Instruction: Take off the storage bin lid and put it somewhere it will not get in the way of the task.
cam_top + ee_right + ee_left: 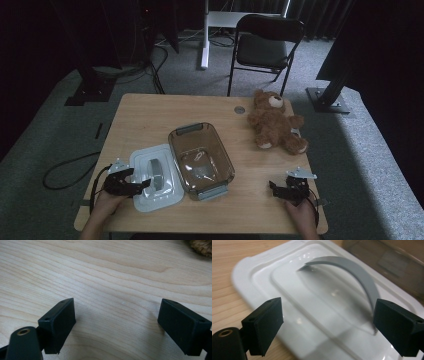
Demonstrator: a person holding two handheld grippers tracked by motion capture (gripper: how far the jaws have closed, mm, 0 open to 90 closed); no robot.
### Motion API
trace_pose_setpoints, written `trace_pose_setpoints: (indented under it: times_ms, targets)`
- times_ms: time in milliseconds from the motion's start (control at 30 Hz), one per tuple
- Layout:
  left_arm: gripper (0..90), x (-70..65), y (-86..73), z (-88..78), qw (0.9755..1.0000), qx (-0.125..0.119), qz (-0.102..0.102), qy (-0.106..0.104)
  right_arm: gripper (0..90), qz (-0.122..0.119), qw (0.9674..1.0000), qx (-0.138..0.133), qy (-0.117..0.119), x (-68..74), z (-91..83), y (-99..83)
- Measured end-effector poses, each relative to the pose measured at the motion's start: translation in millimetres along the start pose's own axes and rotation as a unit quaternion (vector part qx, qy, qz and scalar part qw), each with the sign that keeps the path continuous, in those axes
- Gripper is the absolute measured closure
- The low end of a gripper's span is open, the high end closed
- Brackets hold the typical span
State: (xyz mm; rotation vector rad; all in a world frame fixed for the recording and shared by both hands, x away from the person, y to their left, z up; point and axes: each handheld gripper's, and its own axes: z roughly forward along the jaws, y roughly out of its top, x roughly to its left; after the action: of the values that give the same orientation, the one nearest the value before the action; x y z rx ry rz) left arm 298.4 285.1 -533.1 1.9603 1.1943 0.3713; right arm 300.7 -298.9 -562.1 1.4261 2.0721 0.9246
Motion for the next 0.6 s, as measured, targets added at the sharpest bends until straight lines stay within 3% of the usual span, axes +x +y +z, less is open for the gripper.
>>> trace_pose_setpoints:
  times_ms: [100, 167, 267, 300, 433, 500, 600]
  targets:
    - [8.6, 2.4, -3.5, -4.4, 0.9999, -0.004, -0.005, 0.016, 13.7, 0.000, 1.0000, 0.000, 0.000, 0.0, 0.0, 0.0]
    - [1.3, 4.7, -5.8, -6.3, 0.9998, 0.000, -0.014, 0.015, 13.7, 0.000, 1.0000, 0.000, 0.000, 0.0, 0.0, 0.0]
    - [1.3, 5.7, -7.3, -7.3, 0.9997, 0.000, -0.015, 0.016, 13.7, 0.000, 1.0000, 0.000, 0.000, 0.0, 0.0, 0.0]
    - [1.3, 8.6, -11.8, -10.9, 0.9993, -0.004, -0.017, 0.033, 13.7, 0.000, 1.0000, 0.000, 0.000, 0.0, 0.0, 0.0]
    - [1.3, 11.3, -15.1, -15.2, 0.9986, -0.009, -0.023, 0.047, 13.7, 0.000, 1.0000, 0.000, 0.000, 0.0, 0.0, 0.0]
    - [1.3, 14.7, -18.8, -19.2, 0.9971, -0.013, -0.030, 0.069, 13.6, 0.000, 1.0000, 0.000, 0.000, 0.0, 0.0, 0.0]
    - [1.4, 17.5, -24.2, -22.6, 0.9967, -0.020, -0.035, 0.070, 13.3, 0.000, 1.0000, 0.000, 0.001, -0.1, 0.0, 0.1]
